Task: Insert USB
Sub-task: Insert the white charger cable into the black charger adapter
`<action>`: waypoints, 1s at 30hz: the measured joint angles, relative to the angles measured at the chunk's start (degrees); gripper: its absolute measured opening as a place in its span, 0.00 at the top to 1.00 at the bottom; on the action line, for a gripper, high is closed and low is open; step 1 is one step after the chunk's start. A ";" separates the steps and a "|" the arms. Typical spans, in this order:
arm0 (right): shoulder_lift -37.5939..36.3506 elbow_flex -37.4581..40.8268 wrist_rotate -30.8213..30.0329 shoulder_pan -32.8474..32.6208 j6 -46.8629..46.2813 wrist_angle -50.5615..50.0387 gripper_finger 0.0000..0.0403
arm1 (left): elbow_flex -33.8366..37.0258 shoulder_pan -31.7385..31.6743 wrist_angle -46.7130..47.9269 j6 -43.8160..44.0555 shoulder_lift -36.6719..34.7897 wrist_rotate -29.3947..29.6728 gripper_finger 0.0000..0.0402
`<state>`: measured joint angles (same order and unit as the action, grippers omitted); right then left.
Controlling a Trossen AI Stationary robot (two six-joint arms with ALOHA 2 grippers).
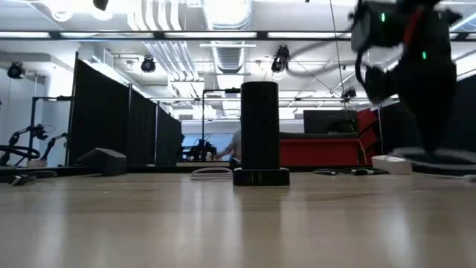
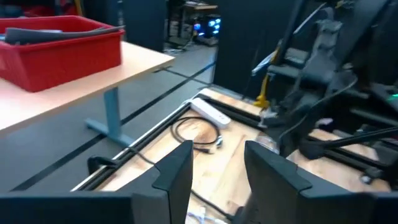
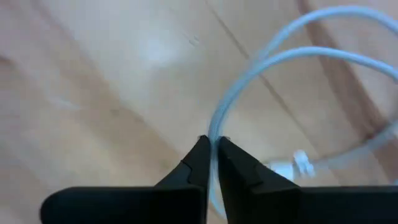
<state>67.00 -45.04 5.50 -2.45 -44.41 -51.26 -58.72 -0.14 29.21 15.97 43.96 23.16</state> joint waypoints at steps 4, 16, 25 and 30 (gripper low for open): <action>-2.89 -4.22 -2.69 -0.22 0.57 -1.55 0.99 | -1.16 -0.05 -0.46 -1.14 2.78 1.82 0.71; -3.64 -23.54 -11.05 2.76 5.00 3.22 1.00 | -2.08 -0.56 -14.13 -15.66 14.65 0.95 0.68; 0.23 -38.36 -13.12 5.62 17.20 12.04 1.00 | -4.68 -1.74 -21.26 -20.34 22.55 -2.86 0.55; 2.38 -46.60 -14.27 7.21 23.98 16.94 1.00 | -6.13 -2.40 -25.23 -22.94 26.93 -4.97 0.48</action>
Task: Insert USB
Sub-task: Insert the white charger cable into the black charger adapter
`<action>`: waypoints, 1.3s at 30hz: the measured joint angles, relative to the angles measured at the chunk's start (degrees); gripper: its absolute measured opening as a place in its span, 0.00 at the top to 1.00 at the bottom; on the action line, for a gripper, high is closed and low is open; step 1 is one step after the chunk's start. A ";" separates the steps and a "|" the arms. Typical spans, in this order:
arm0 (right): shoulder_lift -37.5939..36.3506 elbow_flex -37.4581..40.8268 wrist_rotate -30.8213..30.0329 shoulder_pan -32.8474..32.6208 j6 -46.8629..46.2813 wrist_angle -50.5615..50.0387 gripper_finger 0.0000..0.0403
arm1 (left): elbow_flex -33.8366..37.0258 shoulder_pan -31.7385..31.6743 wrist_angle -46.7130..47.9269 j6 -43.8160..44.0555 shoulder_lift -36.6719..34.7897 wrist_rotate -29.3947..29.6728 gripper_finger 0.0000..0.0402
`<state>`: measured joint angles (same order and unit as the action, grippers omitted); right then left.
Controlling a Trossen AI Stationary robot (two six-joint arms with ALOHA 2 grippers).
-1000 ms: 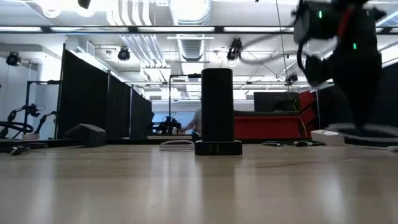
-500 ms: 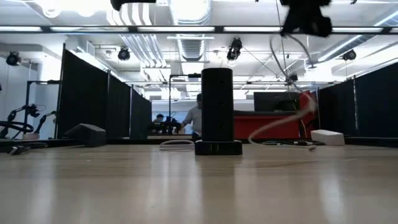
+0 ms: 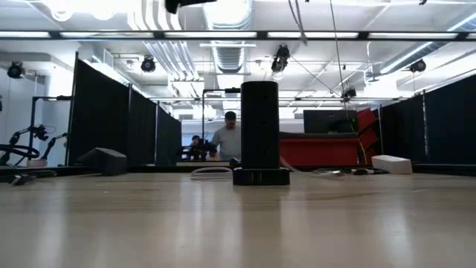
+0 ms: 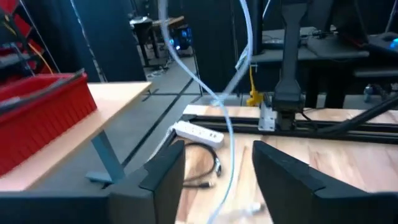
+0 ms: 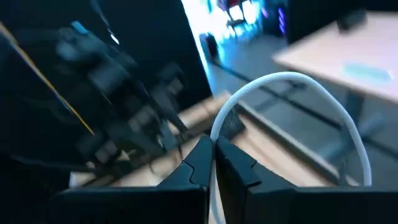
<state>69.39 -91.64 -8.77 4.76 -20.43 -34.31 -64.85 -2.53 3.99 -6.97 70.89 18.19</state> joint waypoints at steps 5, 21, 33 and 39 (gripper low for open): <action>2.01 -7.46 -0.30 0.91 5.87 2.85 1.00 | -3.34 -0.49 -2.11 -3.45 5.93 -1.26 0.38; 3.47 -17.79 1.93 0.89 14.07 3.20 1.00 | -19.18 -2.58 1.91 1.03 23.94 -4.06 0.28; 3.41 -21.55 4.90 0.88 18.02 3.35 1.00 | -25.59 -3.86 -1.12 7.24 34.60 -9.15 0.31; 3.35 -21.56 5.74 0.89 18.57 3.61 1.00 | -25.53 -3.38 -0.78 9.97 37.47 -11.93 0.32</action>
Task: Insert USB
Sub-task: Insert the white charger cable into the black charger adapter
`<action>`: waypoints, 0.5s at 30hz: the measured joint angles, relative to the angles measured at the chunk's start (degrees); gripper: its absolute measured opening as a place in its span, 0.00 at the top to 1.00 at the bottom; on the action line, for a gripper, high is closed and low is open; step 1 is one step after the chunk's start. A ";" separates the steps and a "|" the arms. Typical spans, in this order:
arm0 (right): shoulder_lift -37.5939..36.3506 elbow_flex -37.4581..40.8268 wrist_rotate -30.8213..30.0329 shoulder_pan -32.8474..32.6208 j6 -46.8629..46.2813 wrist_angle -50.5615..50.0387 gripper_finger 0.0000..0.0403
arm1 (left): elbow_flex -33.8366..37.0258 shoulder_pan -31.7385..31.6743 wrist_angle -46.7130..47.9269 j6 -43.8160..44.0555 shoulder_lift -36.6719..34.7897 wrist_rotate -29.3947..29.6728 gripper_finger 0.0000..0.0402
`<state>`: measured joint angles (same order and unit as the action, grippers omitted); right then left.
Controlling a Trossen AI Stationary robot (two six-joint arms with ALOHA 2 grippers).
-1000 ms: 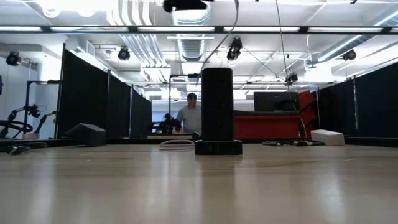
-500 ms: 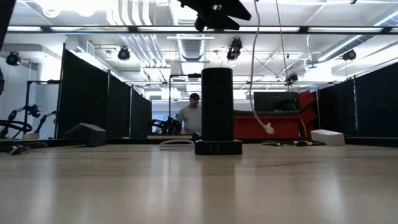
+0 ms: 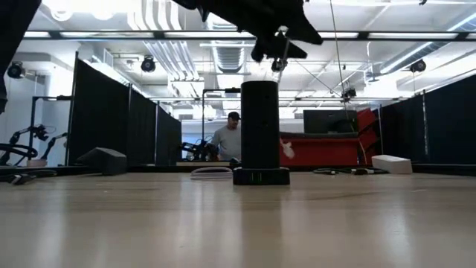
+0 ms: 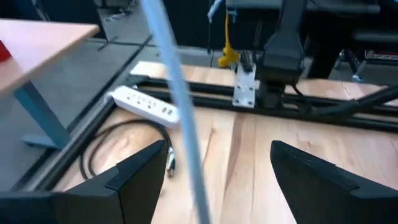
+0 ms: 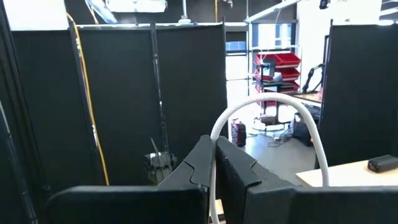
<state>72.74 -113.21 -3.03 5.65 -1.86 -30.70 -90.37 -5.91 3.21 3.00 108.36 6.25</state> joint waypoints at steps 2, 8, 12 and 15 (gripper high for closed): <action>-0.19 0.00 0.04 0.00 0.04 -0.34 1.00 | 0.01 0.15 0.27 0.53 -0.08 0.08 0.35; -0.44 1.79 -3.01 0.67 0.37 -6.46 0.96 | 0.01 0.08 3.08 3.69 -4.22 -1.46 0.60; -0.31 3.72 -6.31 1.39 0.53 -12.12 0.92 | 0.01 -0.15 3.04 7.84 -8.09 -3.78 0.70; -0.21 5.17 -8.78 1.93 0.65 -16.37 0.89 | 0.01 -0.33 3.00 10.96 -10.99 -5.51 0.78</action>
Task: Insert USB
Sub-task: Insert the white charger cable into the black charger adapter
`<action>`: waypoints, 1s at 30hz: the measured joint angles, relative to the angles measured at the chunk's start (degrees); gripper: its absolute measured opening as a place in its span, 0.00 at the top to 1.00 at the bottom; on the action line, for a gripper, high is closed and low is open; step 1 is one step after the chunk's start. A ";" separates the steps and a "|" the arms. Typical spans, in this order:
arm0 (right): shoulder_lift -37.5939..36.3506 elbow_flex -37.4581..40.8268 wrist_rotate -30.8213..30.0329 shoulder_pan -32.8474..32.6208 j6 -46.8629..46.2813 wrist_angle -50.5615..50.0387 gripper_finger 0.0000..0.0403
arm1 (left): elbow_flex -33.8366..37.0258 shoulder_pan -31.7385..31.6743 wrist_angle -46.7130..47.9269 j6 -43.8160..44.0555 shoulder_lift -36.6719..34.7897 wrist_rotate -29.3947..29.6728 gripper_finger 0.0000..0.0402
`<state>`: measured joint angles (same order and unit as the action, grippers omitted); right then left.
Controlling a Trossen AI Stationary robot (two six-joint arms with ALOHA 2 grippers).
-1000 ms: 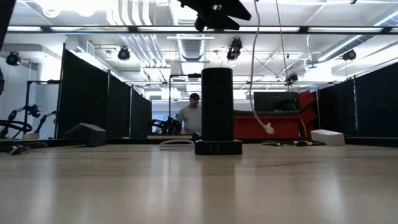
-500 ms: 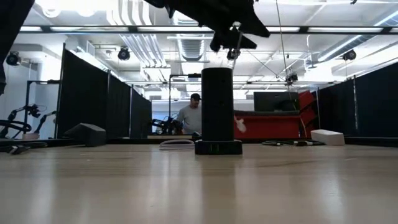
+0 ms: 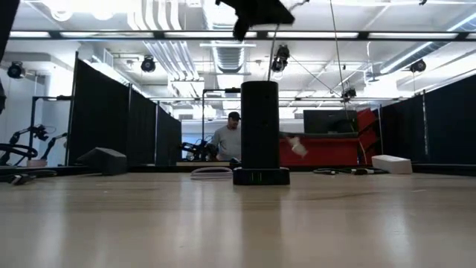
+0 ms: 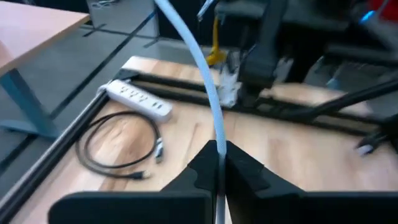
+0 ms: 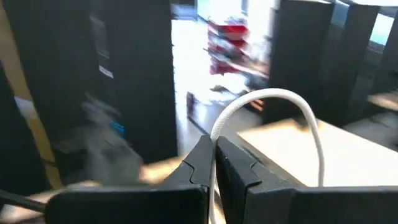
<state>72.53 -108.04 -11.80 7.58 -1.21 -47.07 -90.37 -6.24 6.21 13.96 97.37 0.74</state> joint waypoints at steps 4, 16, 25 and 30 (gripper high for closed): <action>0.13 1.93 -3.29 0.72 0.16 -5.66 0.84 | 0.00 -0.23 -0.05 4.15 -3.87 -2.31 0.88; -3.84 16.15 13.37 1.57 7.49 -10.95 0.55 | 0.00 -1.16 -3.83 15.96 -14.15 -0.56 1.00; -0.78 22.80 20.60 0.39 17.31 -6.12 0.51 | 0.00 -0.45 -6.47 19.33 -15.37 0.09 1.00; 2.34 23.57 20.08 -0.61 22.89 -4.16 0.51 | 0.00 0.28 -6.83 20.09 -15.76 -0.02 1.00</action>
<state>74.87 -84.47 8.28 6.98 21.68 -51.23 -90.37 -5.96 -0.61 34.05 81.61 0.71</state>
